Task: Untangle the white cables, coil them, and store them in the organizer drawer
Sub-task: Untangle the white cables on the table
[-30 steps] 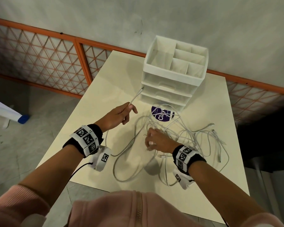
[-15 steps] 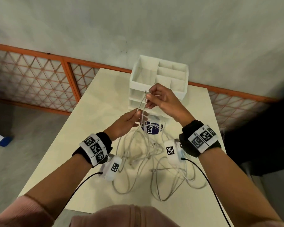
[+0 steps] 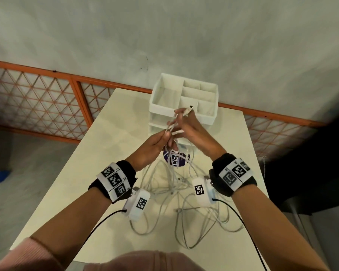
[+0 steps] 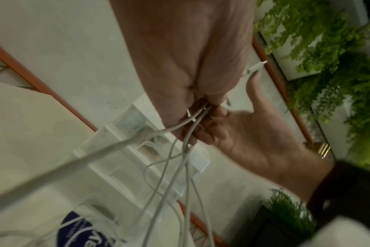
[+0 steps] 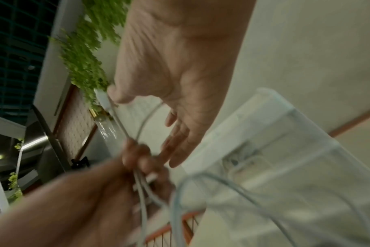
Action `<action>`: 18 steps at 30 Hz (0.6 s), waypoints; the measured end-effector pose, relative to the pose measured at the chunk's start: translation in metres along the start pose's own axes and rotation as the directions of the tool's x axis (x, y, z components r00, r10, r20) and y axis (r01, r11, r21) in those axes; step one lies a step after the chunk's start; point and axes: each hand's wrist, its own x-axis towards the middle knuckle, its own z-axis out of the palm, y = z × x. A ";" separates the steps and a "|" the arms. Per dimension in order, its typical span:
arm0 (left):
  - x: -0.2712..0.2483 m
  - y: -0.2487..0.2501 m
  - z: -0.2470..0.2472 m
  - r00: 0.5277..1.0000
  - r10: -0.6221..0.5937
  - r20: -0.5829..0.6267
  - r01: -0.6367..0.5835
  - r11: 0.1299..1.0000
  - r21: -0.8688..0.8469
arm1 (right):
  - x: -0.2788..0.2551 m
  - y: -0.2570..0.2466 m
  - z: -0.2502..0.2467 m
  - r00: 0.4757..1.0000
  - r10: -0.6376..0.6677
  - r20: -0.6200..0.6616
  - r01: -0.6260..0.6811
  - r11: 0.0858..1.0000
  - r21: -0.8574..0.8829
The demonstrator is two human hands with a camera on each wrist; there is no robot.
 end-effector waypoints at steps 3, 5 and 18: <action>0.004 0.010 -0.001 0.999 0.027 -0.037 -0.031 0.992 -0.119 | -0.002 0.025 0.010 0.983 0.121 0.138 -0.115 0.992 -0.048; 0.005 0.014 -0.004 0.997 0.044 -0.059 -0.049 0.994 -0.095 | 0.002 0.035 0.013 0.958 0.160 0.237 -0.119 0.977 -0.178; 0.012 0.048 -0.047 0.953 0.136 -0.269 -0.203 0.950 -0.238 | -0.037 0.135 -0.050 0.774 0.627 0.087 -0.308 0.493 -0.814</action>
